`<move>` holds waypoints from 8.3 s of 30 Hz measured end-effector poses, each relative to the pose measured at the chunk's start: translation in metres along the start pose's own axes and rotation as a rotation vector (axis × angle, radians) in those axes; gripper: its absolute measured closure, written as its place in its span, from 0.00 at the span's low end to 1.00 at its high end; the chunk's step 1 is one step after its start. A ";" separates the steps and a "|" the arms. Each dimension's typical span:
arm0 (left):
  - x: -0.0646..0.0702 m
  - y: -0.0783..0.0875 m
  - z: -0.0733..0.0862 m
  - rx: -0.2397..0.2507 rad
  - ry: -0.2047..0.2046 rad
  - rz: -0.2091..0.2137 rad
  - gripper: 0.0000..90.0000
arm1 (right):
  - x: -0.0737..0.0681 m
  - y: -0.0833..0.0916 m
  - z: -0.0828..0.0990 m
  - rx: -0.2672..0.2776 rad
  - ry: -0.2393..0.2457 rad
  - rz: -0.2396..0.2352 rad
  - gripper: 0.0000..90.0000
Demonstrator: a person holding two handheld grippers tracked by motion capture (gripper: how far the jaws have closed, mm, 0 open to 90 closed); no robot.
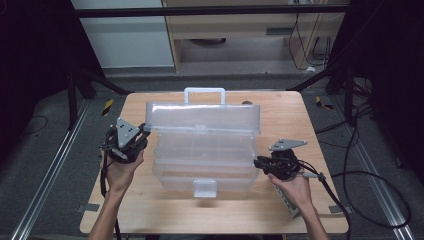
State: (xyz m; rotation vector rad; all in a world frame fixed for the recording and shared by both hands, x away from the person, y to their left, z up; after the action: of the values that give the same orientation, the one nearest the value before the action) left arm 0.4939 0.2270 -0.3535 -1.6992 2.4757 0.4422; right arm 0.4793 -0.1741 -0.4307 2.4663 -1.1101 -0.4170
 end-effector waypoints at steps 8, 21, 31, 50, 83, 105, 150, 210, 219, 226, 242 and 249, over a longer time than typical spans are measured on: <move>-0.002 -0.003 -0.003 -0.002 0.011 -0.001 0.88 | 0.001 0.000 0.000 0.001 -0.001 0.007 0.84; -0.004 -0.008 -0.007 -0.003 0.010 -0.007 0.89 | 0.001 0.000 0.000 0.006 -0.024 0.013 0.85; -0.008 -0.014 -0.012 0.004 0.017 -0.015 0.91 | 0.001 0.000 0.001 0.007 -0.031 0.013 0.85; -0.012 -0.023 -0.019 -0.005 0.006 -0.031 0.93 | 0.001 0.000 0.000 0.004 -0.024 0.016 0.85; -0.018 -0.033 -0.026 -0.008 0.021 -0.024 0.94 | 0.002 0.000 0.000 0.002 -0.011 0.025 0.86; -0.022 -0.043 -0.030 0.006 0.031 -0.034 0.94 | 0.002 0.000 0.000 0.008 -0.015 0.022 0.85; -0.030 -0.073 -0.041 0.007 0.037 -0.072 0.94 | 0.002 0.000 0.001 0.012 -0.013 0.018 0.85; -0.041 -0.118 -0.047 -0.047 0.030 -0.087 0.93 | 0.002 0.000 0.001 0.014 -0.017 0.017 0.85; -0.043 -0.122 -0.048 -0.057 0.032 -0.084 0.92 | 0.002 0.000 0.001 0.014 -0.016 0.017 0.85; -0.043 -0.124 -0.047 -0.056 0.031 -0.086 0.92 | 0.002 0.000 0.001 0.016 -0.014 0.017 0.85; -0.048 -0.132 -0.035 -0.071 0.031 -0.101 1.00 | 0.005 0.001 0.002 0.020 -0.012 0.034 0.85; -0.047 -0.136 -0.028 -0.097 0.010 -0.096 1.00 | 0.005 0.000 0.002 0.025 -0.013 0.032 0.86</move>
State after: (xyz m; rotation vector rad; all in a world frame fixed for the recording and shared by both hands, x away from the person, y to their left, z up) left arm 0.6396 0.2155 -0.3395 -1.8516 2.4037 0.5533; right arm 0.4817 -0.1778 -0.4328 2.4677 -1.1653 -0.4124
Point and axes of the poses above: each handheld gripper's, and its own axes: y roughly backward along the jaws, z roughly out of its underside, x roughly to its right, the point moved 3 cm from there along -y, roughly forward along the jaws, and after that the axes turned 11 degrees about x, right-handed, at the moved point
